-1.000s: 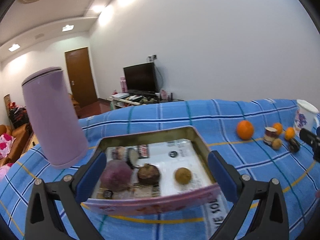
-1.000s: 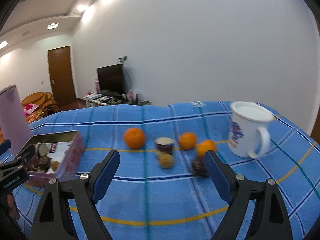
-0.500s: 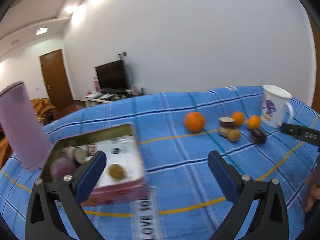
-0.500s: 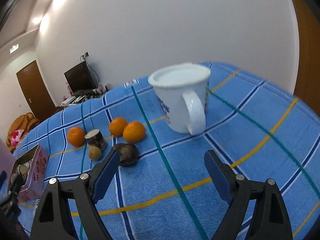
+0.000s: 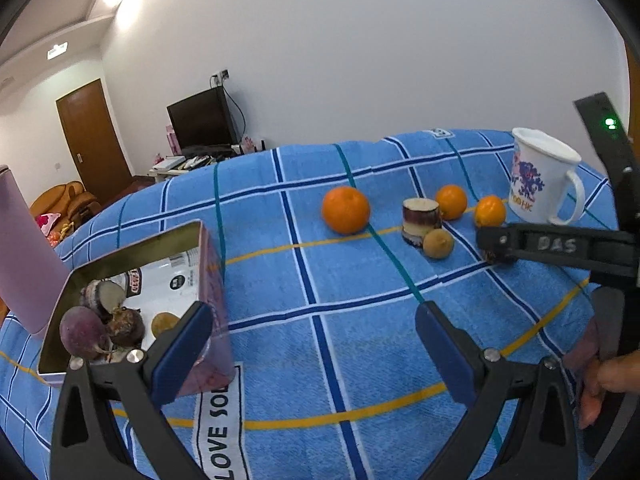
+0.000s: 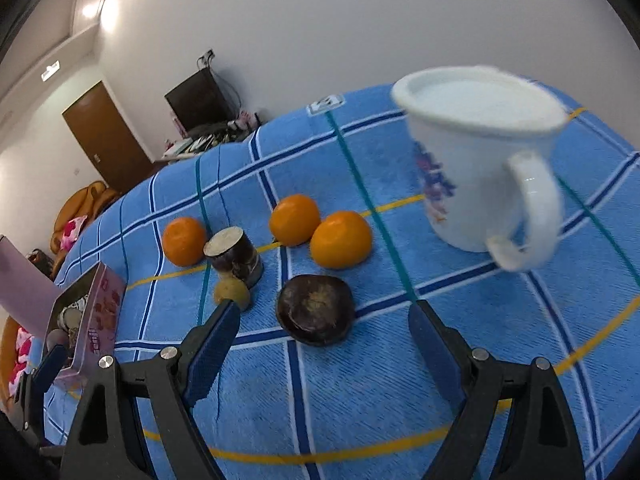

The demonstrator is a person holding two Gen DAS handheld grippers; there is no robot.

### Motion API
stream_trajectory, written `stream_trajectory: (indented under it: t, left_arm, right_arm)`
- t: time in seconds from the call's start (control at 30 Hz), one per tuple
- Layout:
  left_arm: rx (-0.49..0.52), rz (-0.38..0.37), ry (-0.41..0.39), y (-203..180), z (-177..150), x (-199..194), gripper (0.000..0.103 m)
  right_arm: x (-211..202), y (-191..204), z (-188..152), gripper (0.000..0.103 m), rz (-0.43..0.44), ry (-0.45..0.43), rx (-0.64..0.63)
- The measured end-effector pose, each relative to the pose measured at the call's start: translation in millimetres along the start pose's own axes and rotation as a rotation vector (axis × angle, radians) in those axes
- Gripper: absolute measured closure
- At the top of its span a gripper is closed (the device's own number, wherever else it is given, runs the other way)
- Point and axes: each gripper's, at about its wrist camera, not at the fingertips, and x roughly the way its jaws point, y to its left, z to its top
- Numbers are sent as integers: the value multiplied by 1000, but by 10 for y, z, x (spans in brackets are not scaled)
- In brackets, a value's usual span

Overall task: Organize fruits
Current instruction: 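Move left tool toward a small yellow fruit while right tool moves toward a dark brown fruit, then grasp the small yellow fruit with left tool while right tool grasps the dark brown fruit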

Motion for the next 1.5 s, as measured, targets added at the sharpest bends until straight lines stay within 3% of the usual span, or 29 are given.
stream_trajectory:
  t: [0.03,0.2,0.27,0.5,0.7,0.9,1.1,1.17,1.2,1.33,1.5]
  left_arm:
    - [-2,-2,5,-4,5,14,0]
    - [-21,-7,19,-22,51,88,0]
    - [-33,-11,33,-33,70,130,0]
    - [-72,-40,71,-79,147,274,0]
    - [-108,-95,78,-239,294,399,1]
    - [-94,-145,128,-549,441,654,16]
    - [-106,-152,182,-735,559,879,23]
    - [-91,-152,208,-792,571,942,33]
    - [-82,-163,231,-823,569,985,44]
    - [-103,-214,224,-824,568,975,70]
    - [-181,-278,194,-614,511,900,74]
  right_arm:
    - [49,23,0,30,-3,13,-10]
    - [134,163,14,43,-22,40,-95]
    - [140,188,5,57,-32,42,-118]
    - [30,9,-34,58,42,32,-76]
    - [-248,-197,8,58,13,-73,-11]
    - [-524,-231,83,58,-49,-215,-25]
    - [-557,-237,147,57,-52,-241,-17]
    - [-547,-250,163,57,-45,-233,-10]
    - [-549,-248,161,57,-43,-232,-9]
    - [-572,-240,141,57,-41,-238,-12]
    - [-564,-224,124,57,-62,-253,-22]
